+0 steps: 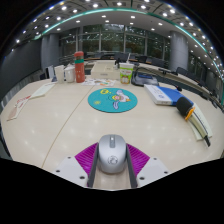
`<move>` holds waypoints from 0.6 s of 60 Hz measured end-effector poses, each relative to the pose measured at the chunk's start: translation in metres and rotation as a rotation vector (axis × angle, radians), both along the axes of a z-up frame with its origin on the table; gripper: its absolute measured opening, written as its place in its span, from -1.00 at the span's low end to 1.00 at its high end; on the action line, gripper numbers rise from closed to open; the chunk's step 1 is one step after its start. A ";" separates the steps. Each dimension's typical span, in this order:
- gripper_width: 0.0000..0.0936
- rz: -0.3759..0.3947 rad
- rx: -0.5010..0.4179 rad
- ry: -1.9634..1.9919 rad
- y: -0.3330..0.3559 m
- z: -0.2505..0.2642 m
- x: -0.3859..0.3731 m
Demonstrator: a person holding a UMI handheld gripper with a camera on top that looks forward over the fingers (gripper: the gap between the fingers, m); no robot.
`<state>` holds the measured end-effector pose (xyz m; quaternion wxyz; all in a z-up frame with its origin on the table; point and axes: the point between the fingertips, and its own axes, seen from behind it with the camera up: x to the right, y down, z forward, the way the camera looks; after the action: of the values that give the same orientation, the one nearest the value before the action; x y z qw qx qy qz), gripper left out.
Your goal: Arrange mouse
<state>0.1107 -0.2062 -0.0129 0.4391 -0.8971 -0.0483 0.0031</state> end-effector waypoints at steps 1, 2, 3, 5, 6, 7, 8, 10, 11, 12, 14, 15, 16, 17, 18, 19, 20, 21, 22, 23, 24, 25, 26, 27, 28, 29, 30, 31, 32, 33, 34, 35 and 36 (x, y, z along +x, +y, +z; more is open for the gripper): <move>0.05 0.003 0.002 -0.005 0.000 0.000 0.000; 0.03 0.007 0.005 -0.010 0.001 0.000 0.000; 0.02 0.011 0.007 -0.015 0.001 0.001 0.000; -0.01 0.015 0.008 -0.021 0.000 0.001 0.000; -0.04 0.013 0.007 -0.020 0.001 0.001 -0.001; -0.06 0.011 0.005 -0.020 0.001 0.001 -0.001; -0.09 0.009 0.003 -0.018 0.000 0.001 0.000; -0.13 0.005 -0.001 -0.014 0.001 0.001 -0.001; -0.16 0.004 -0.003 -0.011 0.001 0.001 -0.002; -0.18 0.005 -0.005 -0.010 0.000 0.001 -0.003; -0.20 0.003 -0.010 -0.002 0.000 0.002 -0.004; -0.21 0.002 -0.010 0.003 0.000 0.004 -0.005; -0.24 0.004 -0.008 0.008 0.000 0.006 -0.007; -0.24 0.005 -0.006 0.010 0.001 0.009 -0.008; -0.24 0.006 -0.004 0.012 0.002 0.013 -0.010; -0.24 0.009 -0.002 0.014 0.003 0.017 -0.011; -0.24 0.010 0.002 0.019 0.005 0.023 -0.014; -0.24 0.008 0.014 0.029 0.007 0.031 -0.016; -0.24 0.003 0.032 0.039 0.011 0.041 -0.017; -0.24 0.004 0.048 0.048 0.015 0.051 -0.019; -0.24 0.010 0.061 0.056 0.019 0.061 -0.022; -0.24 0.012 0.076 0.062 0.024 0.071 -0.025; -0.24 0.005 0.097 0.069 0.031 0.083 -0.025; -0.24 -0.002 0.121 0.076 0.039 0.096 -0.026; -0.24 0.000 0.143 0.084 0.047 0.109 -0.029; -0.24 0.003 0.157 0.089 0.053 0.123 -0.032; -0.24 0.000 0.176 0.093 0.063 0.133 -0.032; -0.24 -0.010 0.200 0.096 0.072 0.145 -0.031; -0.24 -0.018 0.226 0.099 0.081 0.158 -0.030; -0.24 -0.021 0.246 0.103 0.091 0.168 -0.031; -0.24 -0.023 0.262 0.105 0.101 0.177 -0.031; -0.24 -0.028 0.276 0.109 0.110 0.185 -0.031; -0.24 -0.037 0.289 0.113 0.121 0.192 -0.031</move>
<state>0.0801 -0.0856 0.1791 0.5656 -0.8237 -0.0070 0.0387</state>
